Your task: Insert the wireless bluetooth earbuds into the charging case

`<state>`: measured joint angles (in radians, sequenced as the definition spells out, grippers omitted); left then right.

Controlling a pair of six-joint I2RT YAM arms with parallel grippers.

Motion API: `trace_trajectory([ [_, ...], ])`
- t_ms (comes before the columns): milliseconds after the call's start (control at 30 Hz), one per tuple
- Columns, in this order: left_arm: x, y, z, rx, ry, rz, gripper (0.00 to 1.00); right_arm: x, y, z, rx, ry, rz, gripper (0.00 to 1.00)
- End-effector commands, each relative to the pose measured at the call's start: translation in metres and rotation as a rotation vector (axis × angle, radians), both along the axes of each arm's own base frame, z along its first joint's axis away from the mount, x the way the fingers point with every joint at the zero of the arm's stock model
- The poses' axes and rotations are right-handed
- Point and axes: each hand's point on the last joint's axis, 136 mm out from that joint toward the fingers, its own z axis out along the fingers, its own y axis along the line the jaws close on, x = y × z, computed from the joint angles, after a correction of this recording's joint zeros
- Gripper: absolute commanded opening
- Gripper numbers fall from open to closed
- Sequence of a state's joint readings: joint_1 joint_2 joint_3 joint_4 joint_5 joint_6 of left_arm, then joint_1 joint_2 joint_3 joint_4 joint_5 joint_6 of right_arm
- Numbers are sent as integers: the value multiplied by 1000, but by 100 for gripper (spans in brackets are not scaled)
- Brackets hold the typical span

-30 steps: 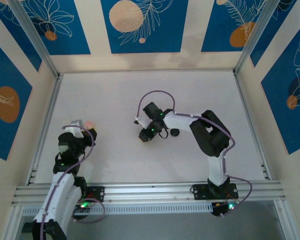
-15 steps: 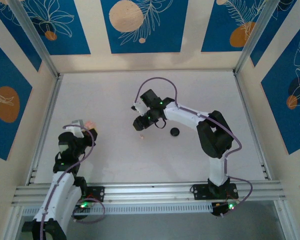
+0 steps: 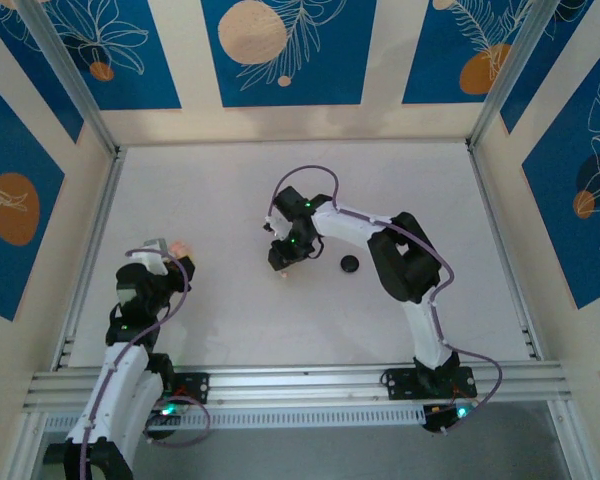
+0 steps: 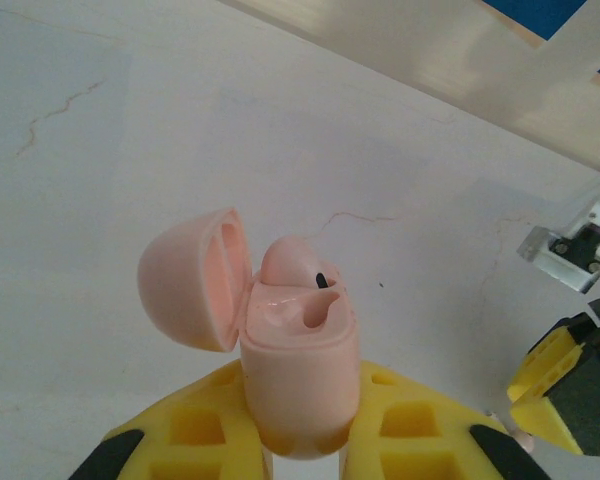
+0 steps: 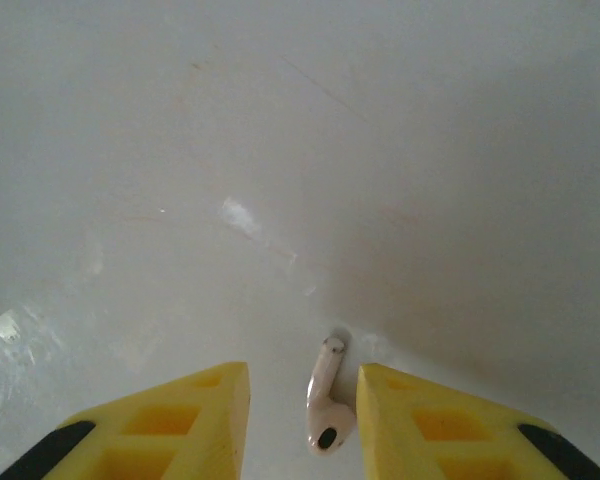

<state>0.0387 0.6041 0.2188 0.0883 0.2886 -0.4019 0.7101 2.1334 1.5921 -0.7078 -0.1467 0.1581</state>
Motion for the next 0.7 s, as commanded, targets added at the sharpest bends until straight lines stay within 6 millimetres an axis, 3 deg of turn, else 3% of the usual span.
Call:
trace_trajectory([
  [0, 4, 0, 19, 5, -52, -12, 14, -4, 8, 1, 19, 49, 5, 33],
  [233, 3, 0, 18, 4, -47, -14, 14, -12, 13, -7, 35, 98, 22, 32],
  [667, 2, 0, 16, 2, -42, -14, 14, -28, 16, -2, 36, 123, 89, 30],
])
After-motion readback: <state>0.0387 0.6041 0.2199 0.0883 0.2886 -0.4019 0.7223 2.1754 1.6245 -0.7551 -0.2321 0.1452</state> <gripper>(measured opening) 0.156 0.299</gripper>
